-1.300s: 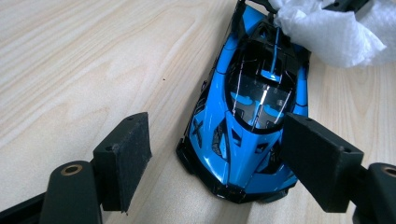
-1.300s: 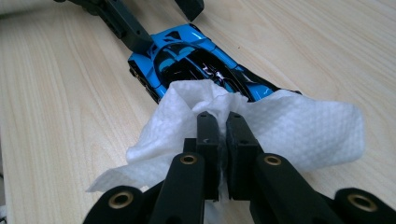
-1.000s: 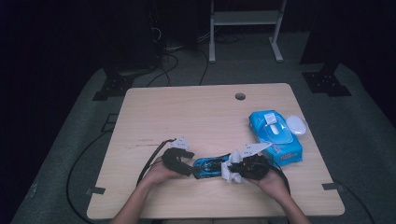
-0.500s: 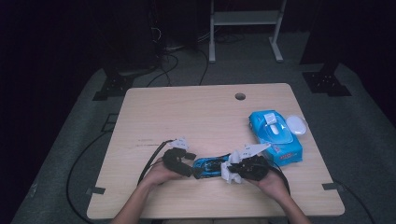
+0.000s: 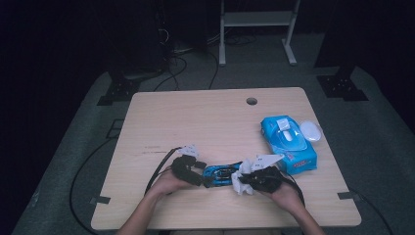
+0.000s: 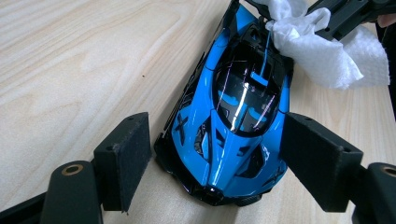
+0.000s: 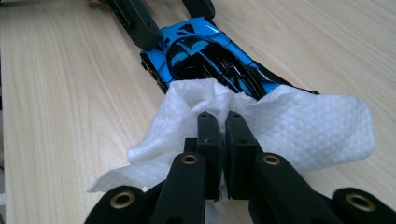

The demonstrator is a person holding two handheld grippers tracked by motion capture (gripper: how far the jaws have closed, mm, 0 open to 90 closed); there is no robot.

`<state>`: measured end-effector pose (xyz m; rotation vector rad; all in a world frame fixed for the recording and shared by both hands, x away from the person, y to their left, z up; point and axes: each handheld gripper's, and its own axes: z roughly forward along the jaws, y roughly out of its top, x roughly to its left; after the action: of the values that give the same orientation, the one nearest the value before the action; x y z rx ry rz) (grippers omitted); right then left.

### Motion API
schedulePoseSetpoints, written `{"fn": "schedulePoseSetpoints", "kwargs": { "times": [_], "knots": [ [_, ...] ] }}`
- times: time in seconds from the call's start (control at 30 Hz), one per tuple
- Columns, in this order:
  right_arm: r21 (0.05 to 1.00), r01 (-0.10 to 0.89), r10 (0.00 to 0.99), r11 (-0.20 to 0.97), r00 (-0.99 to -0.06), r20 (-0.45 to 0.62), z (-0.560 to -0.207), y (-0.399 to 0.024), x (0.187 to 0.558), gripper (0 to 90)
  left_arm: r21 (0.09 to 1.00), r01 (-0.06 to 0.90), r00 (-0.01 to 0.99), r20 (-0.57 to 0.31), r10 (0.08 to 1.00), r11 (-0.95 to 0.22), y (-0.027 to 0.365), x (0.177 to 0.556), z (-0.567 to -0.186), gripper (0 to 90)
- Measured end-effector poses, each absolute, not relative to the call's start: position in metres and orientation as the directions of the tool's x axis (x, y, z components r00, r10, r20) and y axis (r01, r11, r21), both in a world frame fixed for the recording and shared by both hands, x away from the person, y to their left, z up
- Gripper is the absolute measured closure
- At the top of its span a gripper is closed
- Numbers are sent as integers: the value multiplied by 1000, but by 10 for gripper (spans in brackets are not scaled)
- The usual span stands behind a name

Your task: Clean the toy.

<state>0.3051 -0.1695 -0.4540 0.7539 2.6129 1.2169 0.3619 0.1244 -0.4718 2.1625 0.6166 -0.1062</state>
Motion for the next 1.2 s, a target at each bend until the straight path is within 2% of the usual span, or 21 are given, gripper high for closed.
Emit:
{"fn": "schedulePoseSetpoints", "kwargs": {
  "times": [0.97, 1.1, 1.2],
  "knots": [
    [776, 380, 488, 503, -866, 107, -461, -176, 296, 860, 714, 482, 873, -337, 354, -508, 122, 362, -475, 277],
    [777, 382, 489, 500, -865, 110, -461, -176, 295, 860, 721, 477, 874, -326, 362, -502, 123, 363, -473, 348],
    [780, 382, 491, 495, -864, 112, -462, -176, 295, 860, 728, 475, 873, -322, 365, -494, 122, 361, -473, 350]
  ]
}}
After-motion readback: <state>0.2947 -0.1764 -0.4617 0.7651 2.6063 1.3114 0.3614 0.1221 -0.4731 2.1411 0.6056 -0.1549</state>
